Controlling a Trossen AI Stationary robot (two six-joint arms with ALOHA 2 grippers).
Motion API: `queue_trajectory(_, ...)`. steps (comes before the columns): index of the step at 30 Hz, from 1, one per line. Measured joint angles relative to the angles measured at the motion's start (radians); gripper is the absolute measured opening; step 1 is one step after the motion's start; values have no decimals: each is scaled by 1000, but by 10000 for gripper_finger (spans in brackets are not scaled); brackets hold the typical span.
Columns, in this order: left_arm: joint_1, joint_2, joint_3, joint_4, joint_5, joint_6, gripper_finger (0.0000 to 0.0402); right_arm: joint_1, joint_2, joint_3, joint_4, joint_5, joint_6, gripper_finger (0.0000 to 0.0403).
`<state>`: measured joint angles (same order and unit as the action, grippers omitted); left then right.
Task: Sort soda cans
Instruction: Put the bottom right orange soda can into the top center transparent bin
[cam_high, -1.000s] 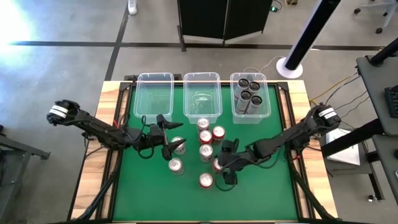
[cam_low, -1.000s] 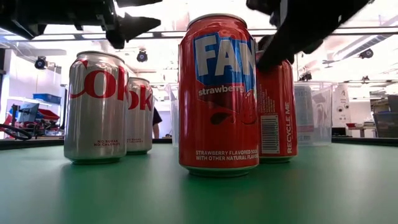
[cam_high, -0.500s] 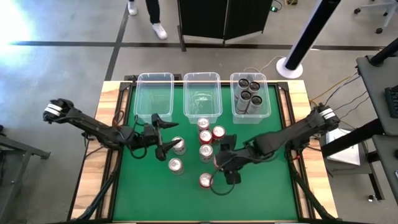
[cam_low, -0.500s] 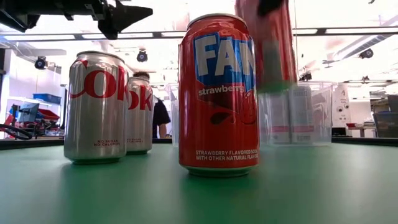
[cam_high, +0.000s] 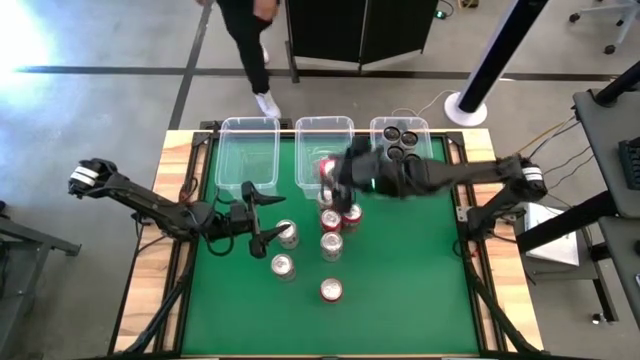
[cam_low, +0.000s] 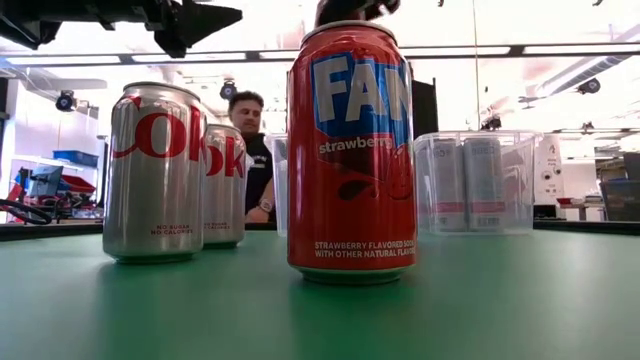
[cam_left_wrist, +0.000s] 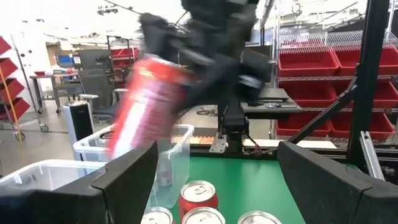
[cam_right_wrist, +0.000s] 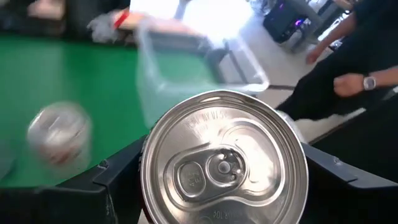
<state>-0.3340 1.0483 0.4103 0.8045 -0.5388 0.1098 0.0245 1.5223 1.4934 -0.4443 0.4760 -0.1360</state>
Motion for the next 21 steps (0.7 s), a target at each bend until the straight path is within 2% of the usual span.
queue_trajectory(6, 0, -63, -4, 6, 0, 21, 316, -228, 67, 0, 81, -255, -7, 293)
queue_trajectory(14, 1, -88, -19, -36, 0, 21, 316, -398, 182, 3, 95, -357, -5, 293)
queue_trajectory(21, 1, -86, -20, -48, 5, 27, 316, -482, 290, 3, 141, -476, 34, 294)
